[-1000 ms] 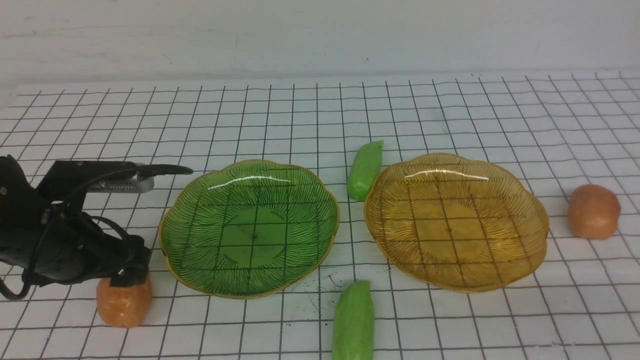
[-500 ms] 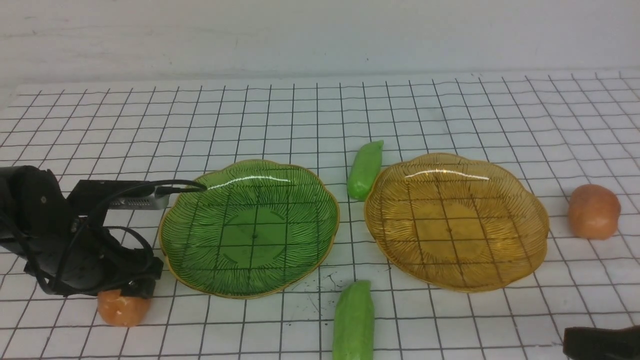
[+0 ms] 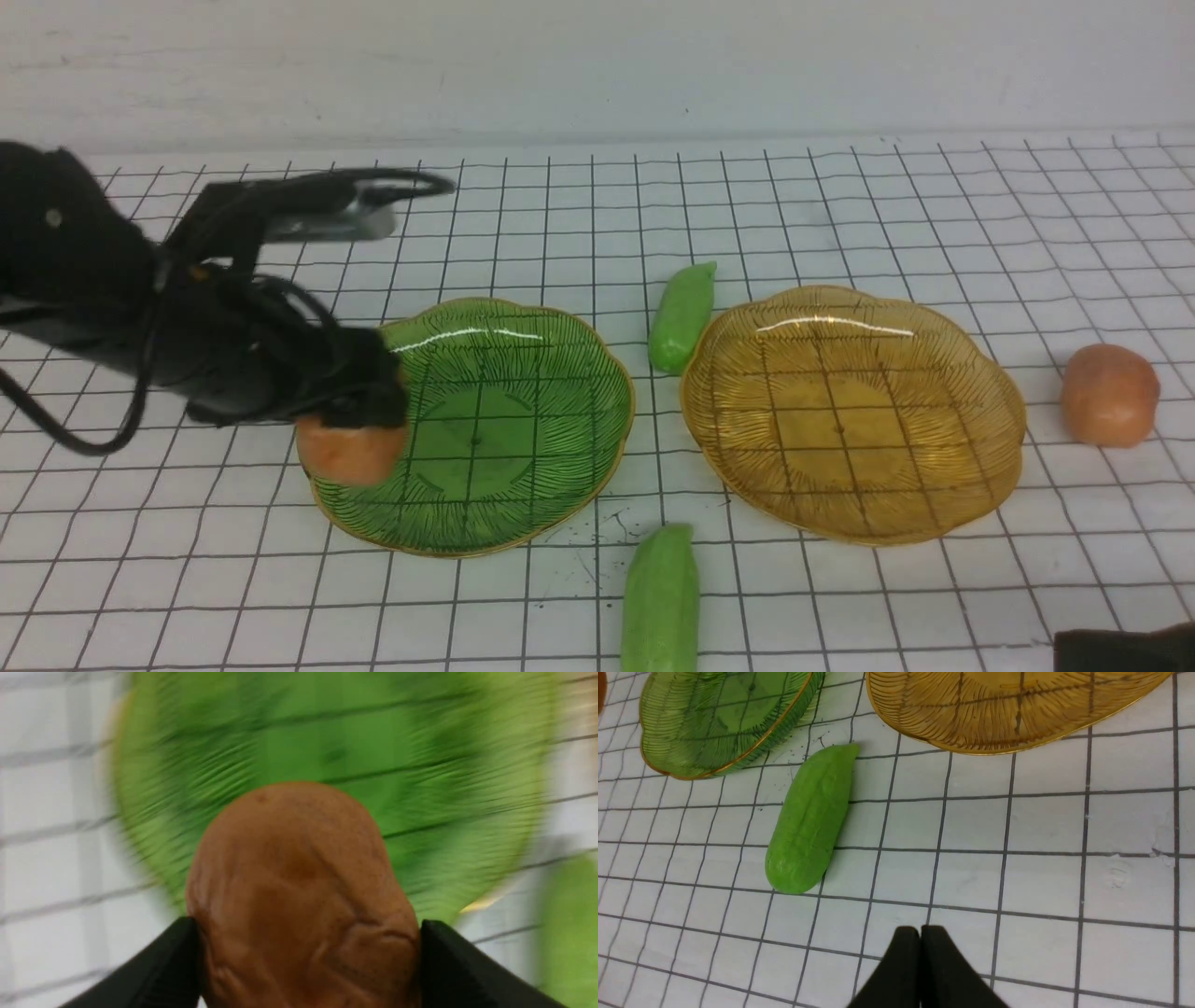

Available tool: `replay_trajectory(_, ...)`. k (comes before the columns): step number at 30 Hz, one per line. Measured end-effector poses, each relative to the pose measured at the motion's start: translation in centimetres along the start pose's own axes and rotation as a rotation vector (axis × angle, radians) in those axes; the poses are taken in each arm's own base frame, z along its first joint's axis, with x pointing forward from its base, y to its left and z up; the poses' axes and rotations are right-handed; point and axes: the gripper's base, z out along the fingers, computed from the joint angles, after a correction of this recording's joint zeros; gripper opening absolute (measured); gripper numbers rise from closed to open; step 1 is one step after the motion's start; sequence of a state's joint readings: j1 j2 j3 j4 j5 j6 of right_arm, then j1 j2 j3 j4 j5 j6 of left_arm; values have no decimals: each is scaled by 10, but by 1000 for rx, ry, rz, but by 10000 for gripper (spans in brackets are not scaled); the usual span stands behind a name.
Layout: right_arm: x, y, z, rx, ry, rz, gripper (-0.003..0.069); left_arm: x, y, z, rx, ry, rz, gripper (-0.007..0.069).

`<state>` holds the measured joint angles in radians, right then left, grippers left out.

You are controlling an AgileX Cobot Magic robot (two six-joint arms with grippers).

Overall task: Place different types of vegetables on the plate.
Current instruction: 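Pick up the potato beside the plates and place it on a plate, then put the potato onto the plate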

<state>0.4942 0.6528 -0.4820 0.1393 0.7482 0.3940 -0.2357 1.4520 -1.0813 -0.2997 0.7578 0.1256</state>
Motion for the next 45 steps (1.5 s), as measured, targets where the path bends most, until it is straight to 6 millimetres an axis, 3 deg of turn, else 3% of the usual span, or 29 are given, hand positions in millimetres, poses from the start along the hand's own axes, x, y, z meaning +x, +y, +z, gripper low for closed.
replay_trajectory(3,-3,-3,-2,42,-13,-72,-14,-16,-41,1,93,-23,79,519)
replay_trajectory(5,-18,-7,-8,152,-31,-96,-14,-31,-84,15,169,-1,173,519)
replay_trajectory(9,-49,-14,-23,342,-52,-96,-14,-44,-131,47,230,47,269,519)
replay_trajectory(10,-53,-14,-26,359,-62,-95,-14,-44,-134,48,232,48,272,519)
replay_trajectory(11,-67,-20,-29,461,-14,-78,-14,-48,-148,68,242,69,299,519)
replay_trajectory(12,-70,-21,-31,478,-7,-74,-14,-50,-152,69,247,63,306,519)
replay_trajectory(14,-84,-29,-30,551,91,-41,-14,-54,-168,91,252,83,343,519)
replay_trajectory(19,-92,-51,-2,465,287,37,-14,-59,-181,122,244,121,381,519)
replay_trajectory(22,-100,-77,17,337,326,119,-14,-65,-185,143,235,122,393,519)
replay_trajectory(26,-108,-108,25,280,271,261,-14,-69,-186,153,226,108,403,523)
replay_trajectory(32,-121,-139,33,310,106,378,-4,-73,-185,156,204,81,425,656)
replay_trajectory(34,-126,-146,37,326,73,368,18,-73,-185,155,195,88,435,669)
replay_trajectory(38,-139,-158,47,341,43,353,103,-75,-185,149,185,113,454,663)
replay_trajectory(39,-150,-165,53,335,41,356,176,-77,-186,144,183,128,462,645)
replay_trajectory(40,-151,-165,54,335,41,355,185,-78,-187,143,183,126,464,638)
replay_trajectory(43,-169,-181,69,327,57,349,343,-82,-187,130,166,179,492,541)
replay_trajectory(45,-175,-191,80,318,85,354,424,-84,-186,119,138,221,519,421)
